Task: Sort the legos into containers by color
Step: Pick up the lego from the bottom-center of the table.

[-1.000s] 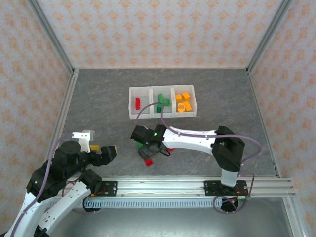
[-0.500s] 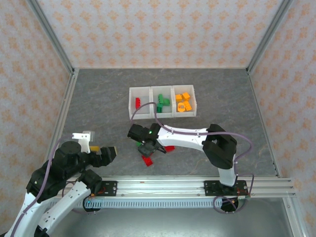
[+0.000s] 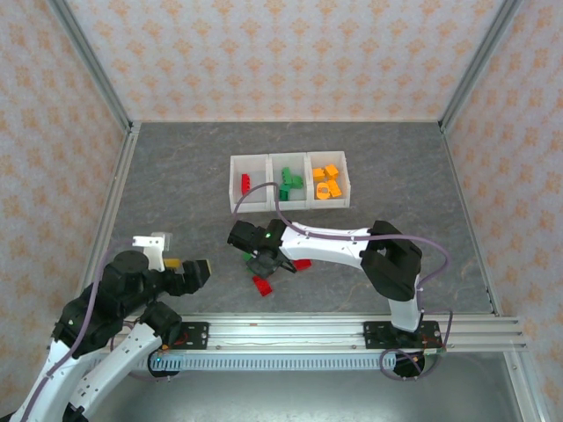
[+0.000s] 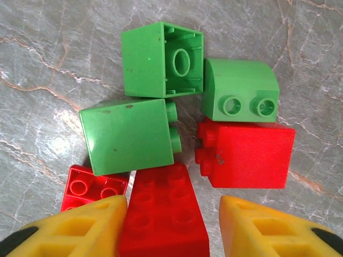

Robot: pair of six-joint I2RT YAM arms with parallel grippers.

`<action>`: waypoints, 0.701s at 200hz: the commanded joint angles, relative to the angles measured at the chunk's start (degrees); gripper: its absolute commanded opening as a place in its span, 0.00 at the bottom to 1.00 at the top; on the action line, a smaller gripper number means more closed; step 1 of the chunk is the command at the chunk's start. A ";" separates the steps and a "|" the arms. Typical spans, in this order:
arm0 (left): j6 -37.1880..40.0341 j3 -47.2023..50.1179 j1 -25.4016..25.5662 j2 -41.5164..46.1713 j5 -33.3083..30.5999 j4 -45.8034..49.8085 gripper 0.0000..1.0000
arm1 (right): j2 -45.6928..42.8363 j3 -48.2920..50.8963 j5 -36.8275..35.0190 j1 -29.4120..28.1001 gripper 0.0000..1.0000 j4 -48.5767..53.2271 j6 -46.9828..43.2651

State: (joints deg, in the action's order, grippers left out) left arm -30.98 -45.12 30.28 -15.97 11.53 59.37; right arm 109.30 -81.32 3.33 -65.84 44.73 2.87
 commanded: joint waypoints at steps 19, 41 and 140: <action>0.31 0.94 0.39 1.54 -1.49 -3.87 0.99 | -0.51 1.34 0.93 0.27 0.44 1.21 0.48; 0.22 1.52 0.39 1.69 -1.42 -4.18 0.99 | -0.94 1.83 1.11 0.20 0.40 1.22 0.56; 0.04 1.48 0.39 0.91 -1.60 -6.86 0.99 | -9.06 -7.06 -1.95 0.83 0.24 7.70 1.41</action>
State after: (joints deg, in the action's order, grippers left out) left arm -31.03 -43.68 30.28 -15.07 11.07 55.51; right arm 105.58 -82.41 4.23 -65.78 48.82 3.79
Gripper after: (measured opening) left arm 0.992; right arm 0.303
